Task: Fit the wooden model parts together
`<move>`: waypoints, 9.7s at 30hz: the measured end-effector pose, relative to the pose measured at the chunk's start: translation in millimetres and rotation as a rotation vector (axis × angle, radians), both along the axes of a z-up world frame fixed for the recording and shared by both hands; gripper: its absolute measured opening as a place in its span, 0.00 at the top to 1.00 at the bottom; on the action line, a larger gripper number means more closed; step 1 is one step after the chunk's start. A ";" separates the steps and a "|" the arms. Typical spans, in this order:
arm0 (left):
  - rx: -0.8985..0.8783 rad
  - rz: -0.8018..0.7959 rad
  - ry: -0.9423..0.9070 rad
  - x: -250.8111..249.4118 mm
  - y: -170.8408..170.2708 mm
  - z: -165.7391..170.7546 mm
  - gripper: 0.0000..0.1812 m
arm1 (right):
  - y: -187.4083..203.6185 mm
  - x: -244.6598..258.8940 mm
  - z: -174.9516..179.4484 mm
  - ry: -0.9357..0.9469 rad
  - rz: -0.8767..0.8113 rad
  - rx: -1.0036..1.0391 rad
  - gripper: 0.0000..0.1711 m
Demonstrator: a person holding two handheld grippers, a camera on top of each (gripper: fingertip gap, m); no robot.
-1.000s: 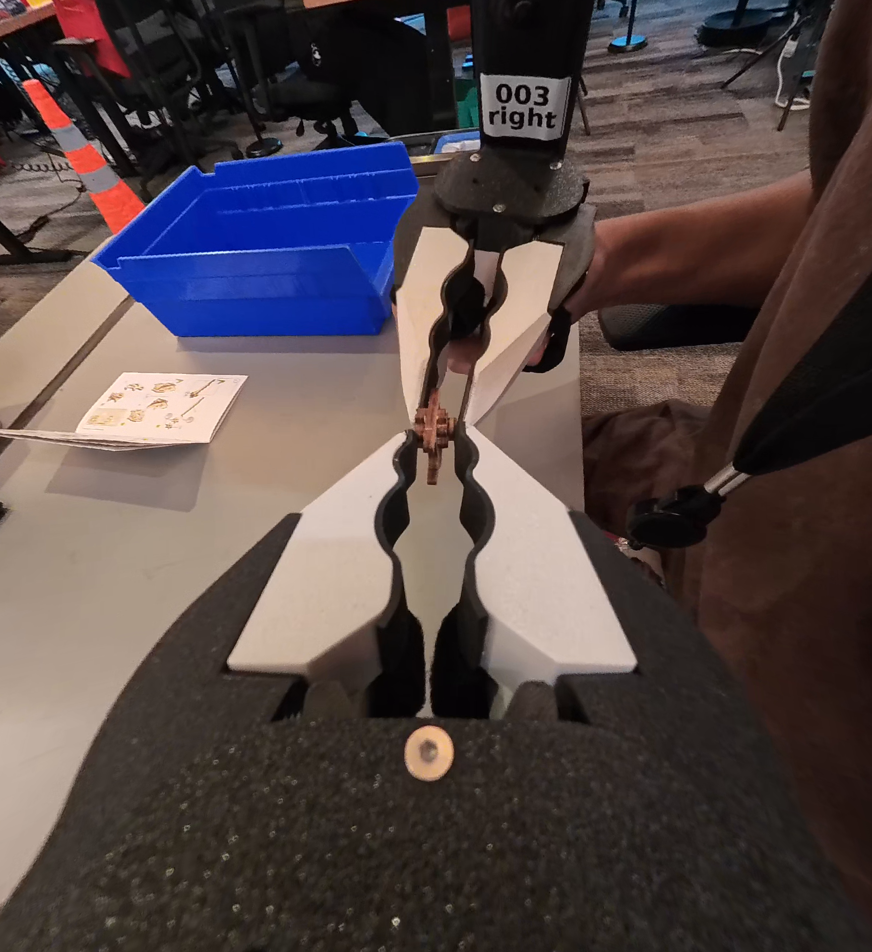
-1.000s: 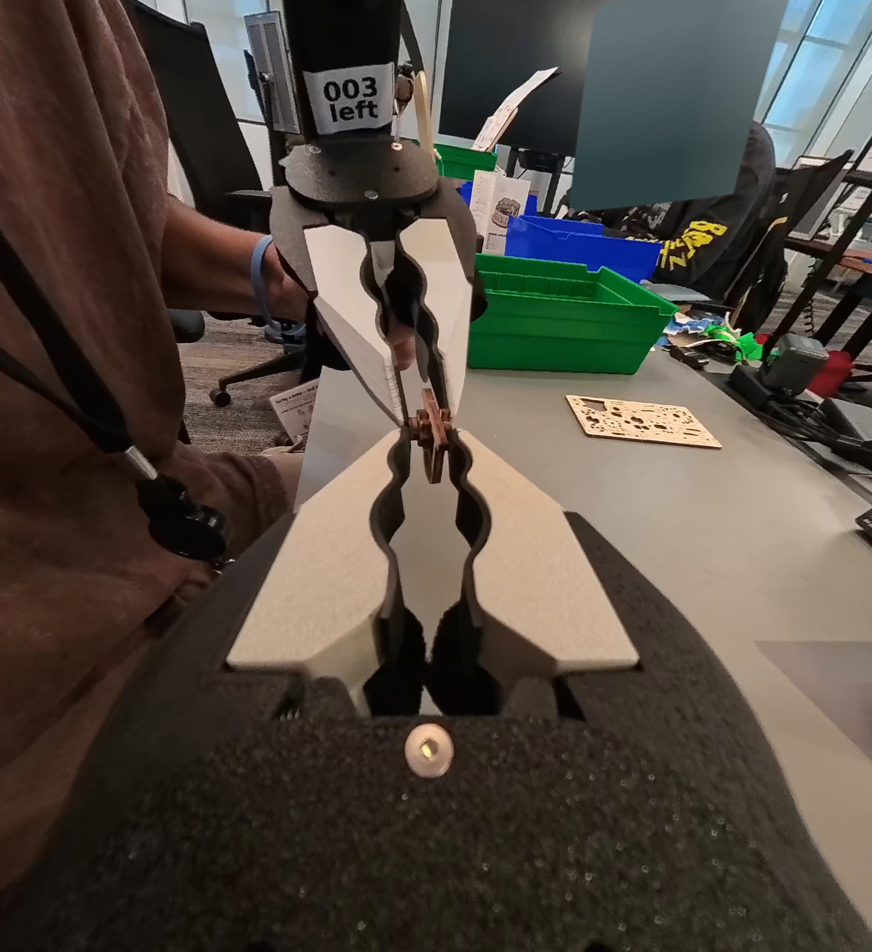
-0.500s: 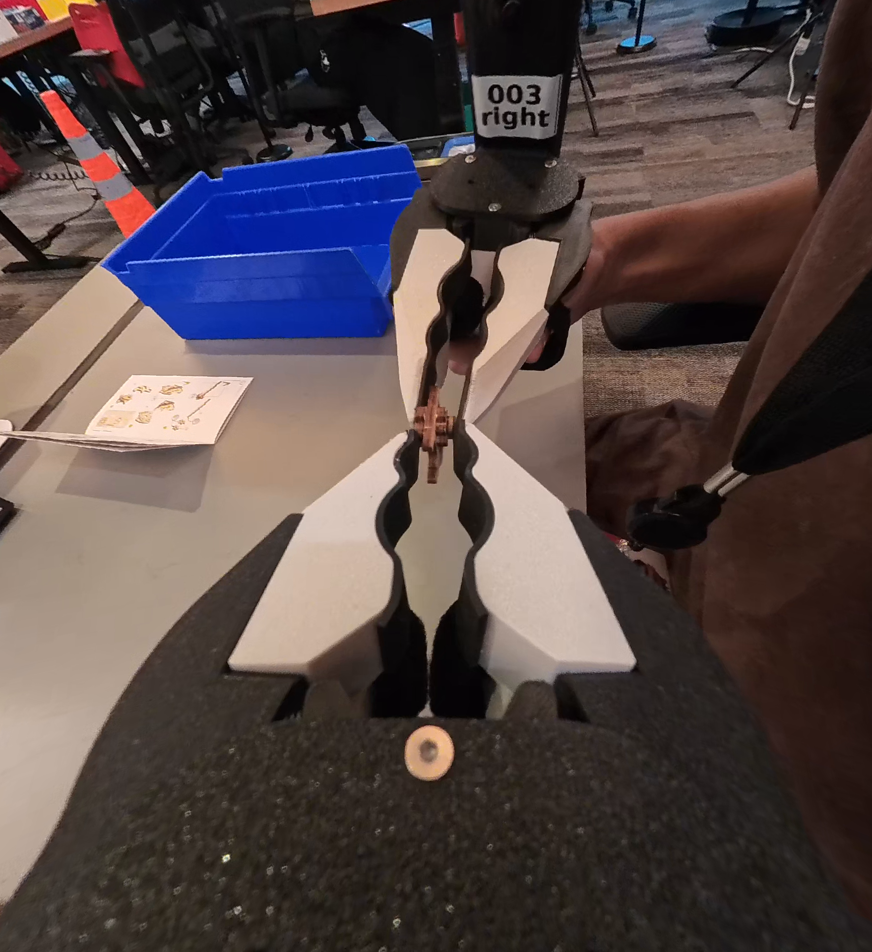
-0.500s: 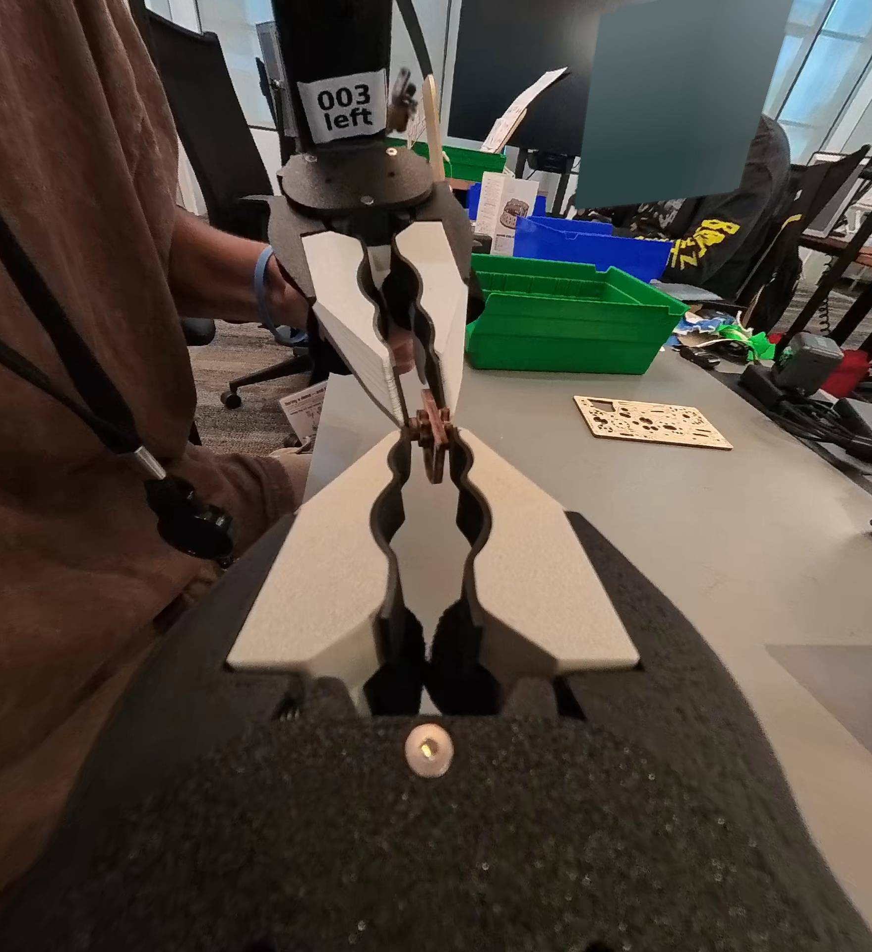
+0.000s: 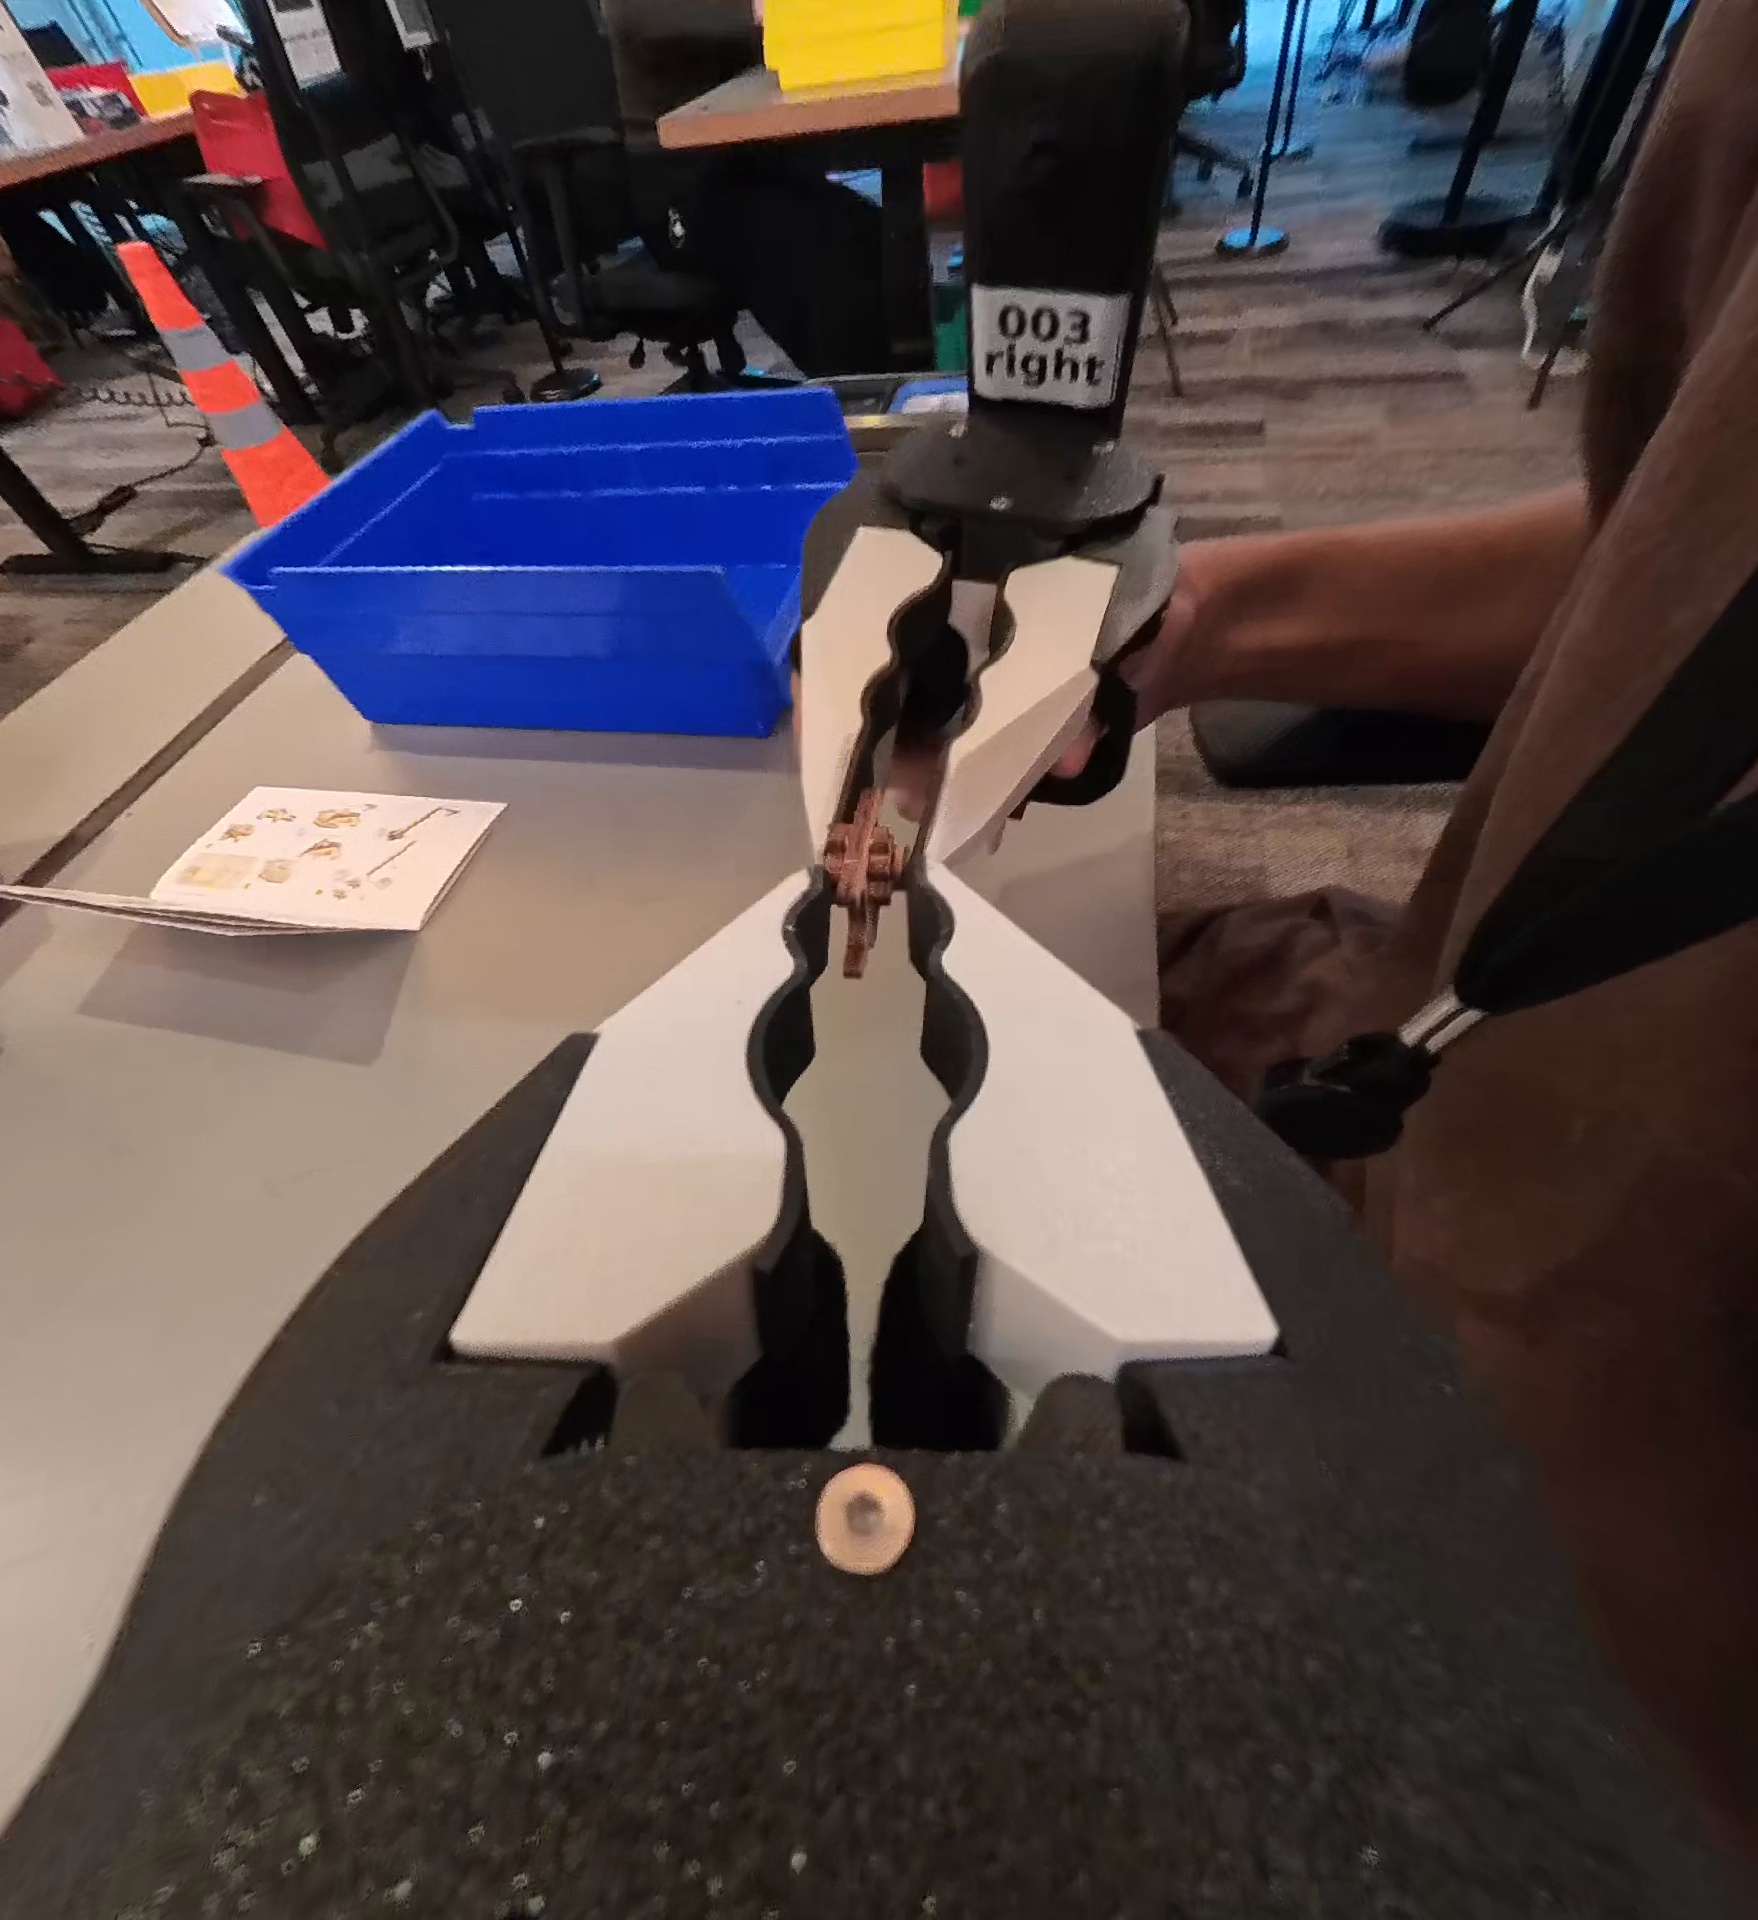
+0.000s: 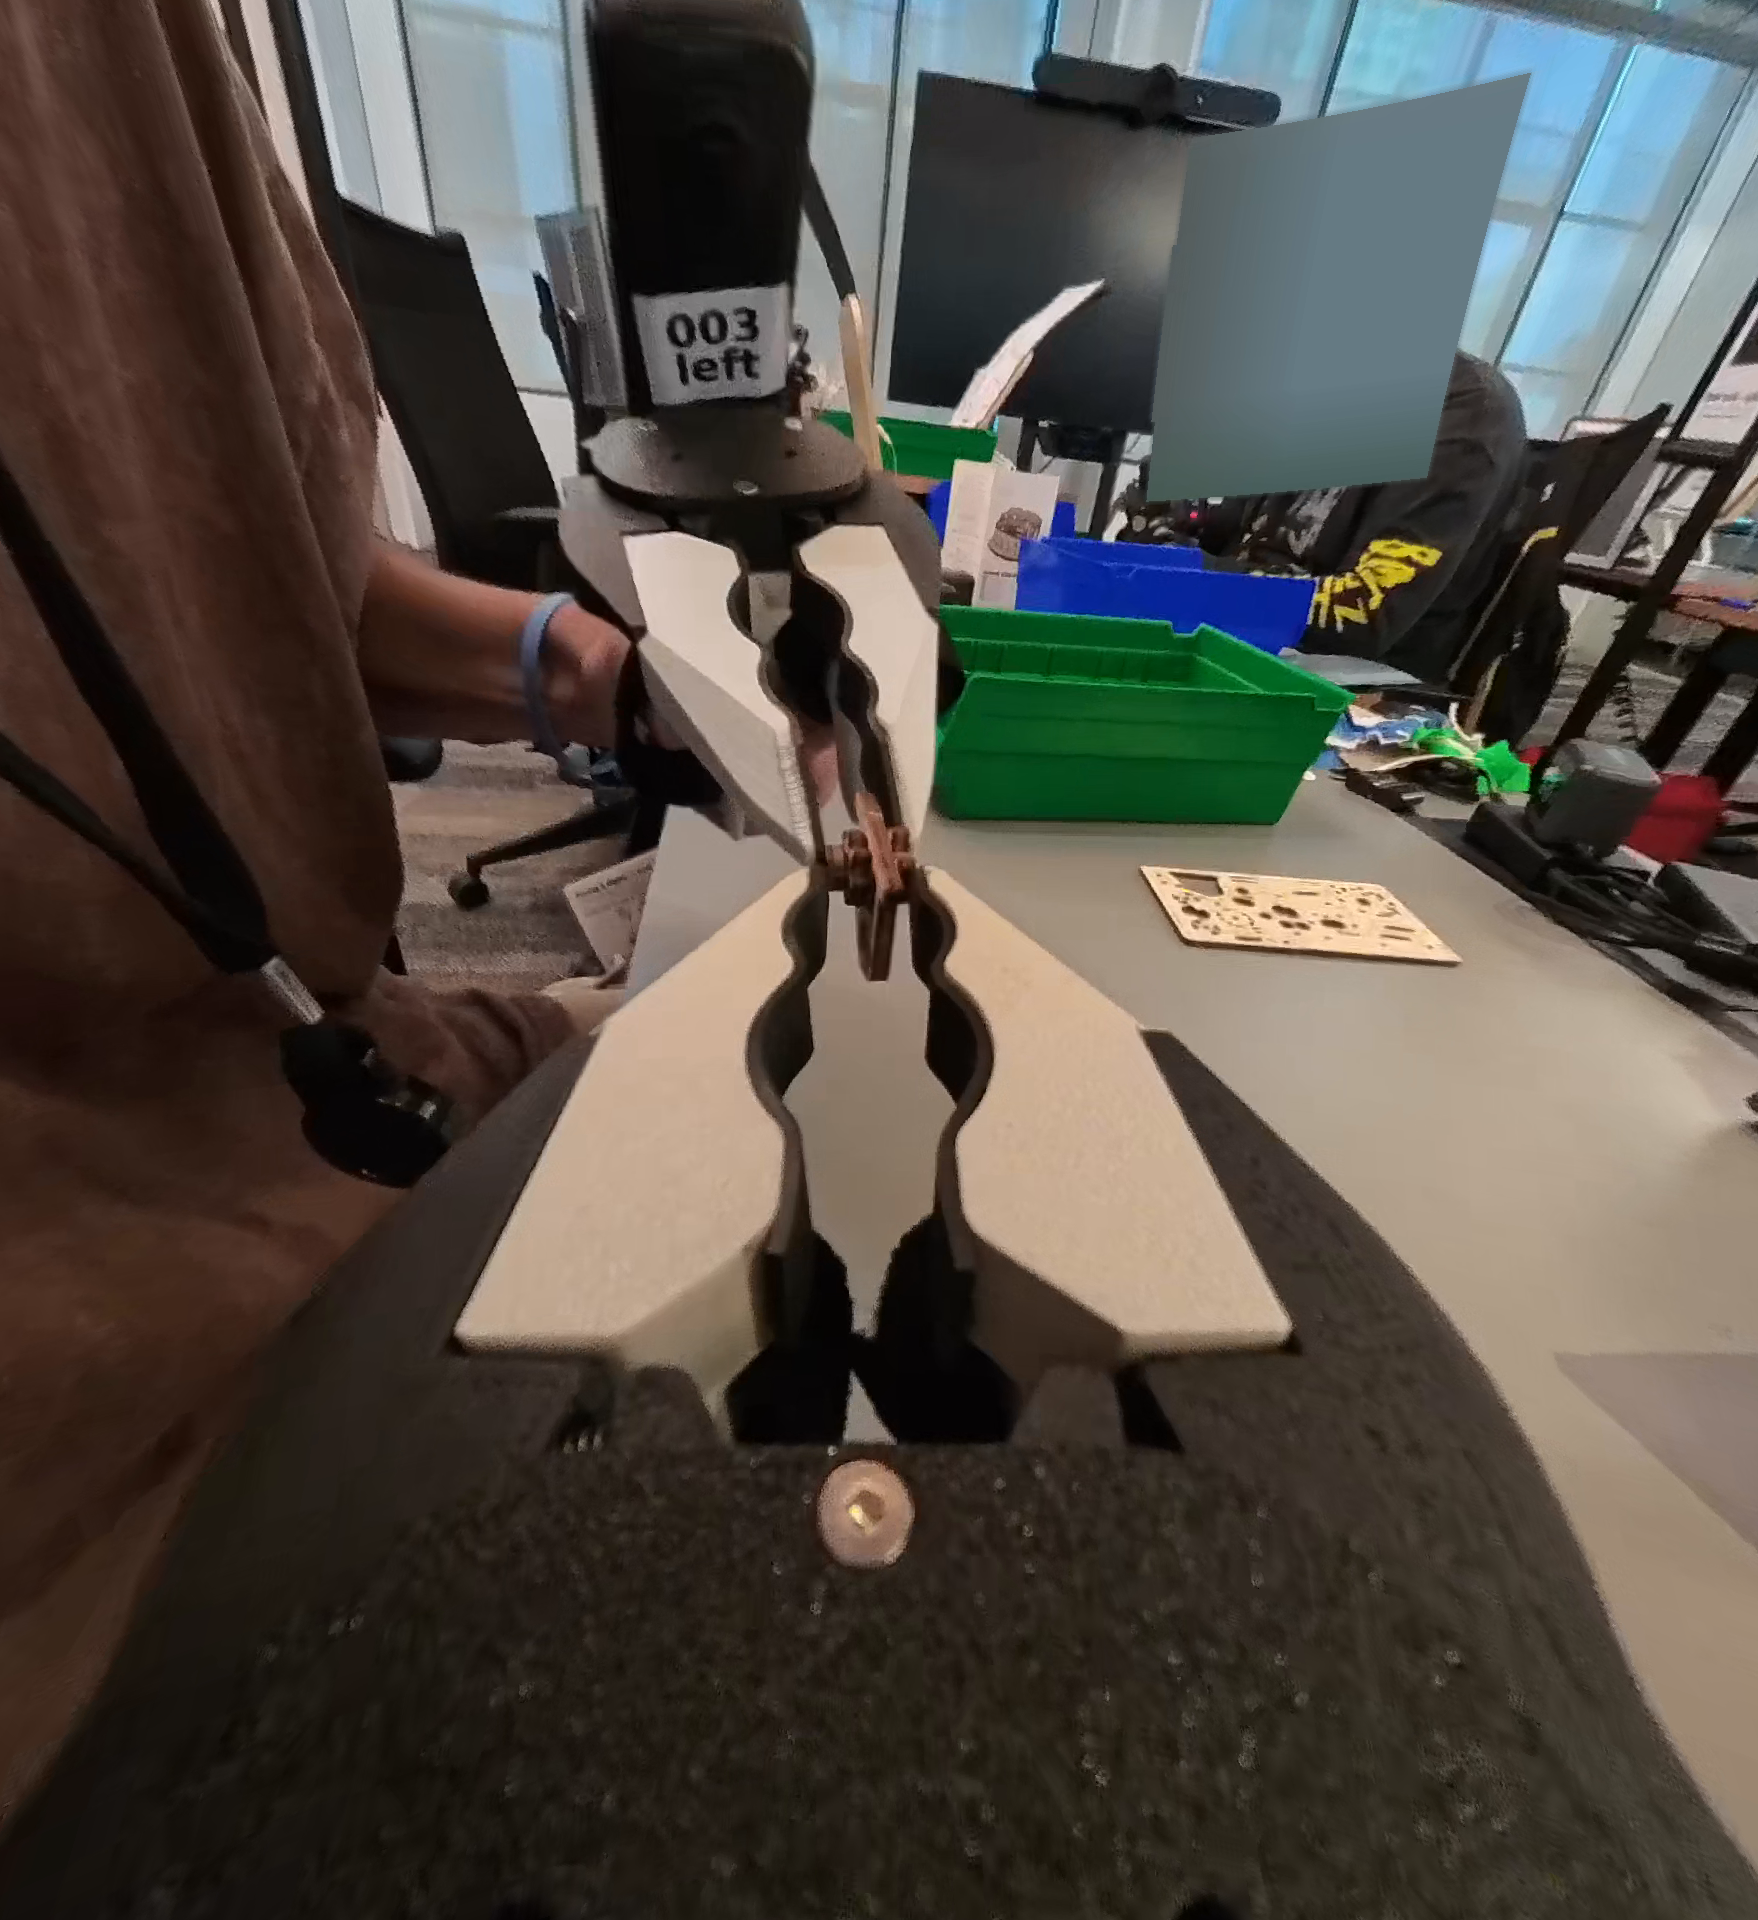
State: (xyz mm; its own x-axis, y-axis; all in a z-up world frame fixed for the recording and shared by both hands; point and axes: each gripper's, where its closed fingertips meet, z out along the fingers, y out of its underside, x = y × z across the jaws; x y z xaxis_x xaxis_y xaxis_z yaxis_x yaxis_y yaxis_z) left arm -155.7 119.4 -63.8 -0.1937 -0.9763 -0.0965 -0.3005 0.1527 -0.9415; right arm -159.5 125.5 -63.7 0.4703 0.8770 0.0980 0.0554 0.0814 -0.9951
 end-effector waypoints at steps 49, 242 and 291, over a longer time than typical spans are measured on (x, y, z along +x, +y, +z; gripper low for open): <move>0.112 0.434 0.044 -7.0 34.6 -18.3 0.99 | 20.6 -7.4 -6.0 -0.280 -0.327 0.263 0.88; -0.960 0.600 0.340 132.0 220.2 -118.1 1.00 | 66.9 146.5 -80.7 0.028 -0.698 -0.510 0.86; -0.104 0.018 0.488 27.6 89.1 -157.4 0.71 | 89.0 81.7 -160.9 -0.504 -0.479 -0.553 0.64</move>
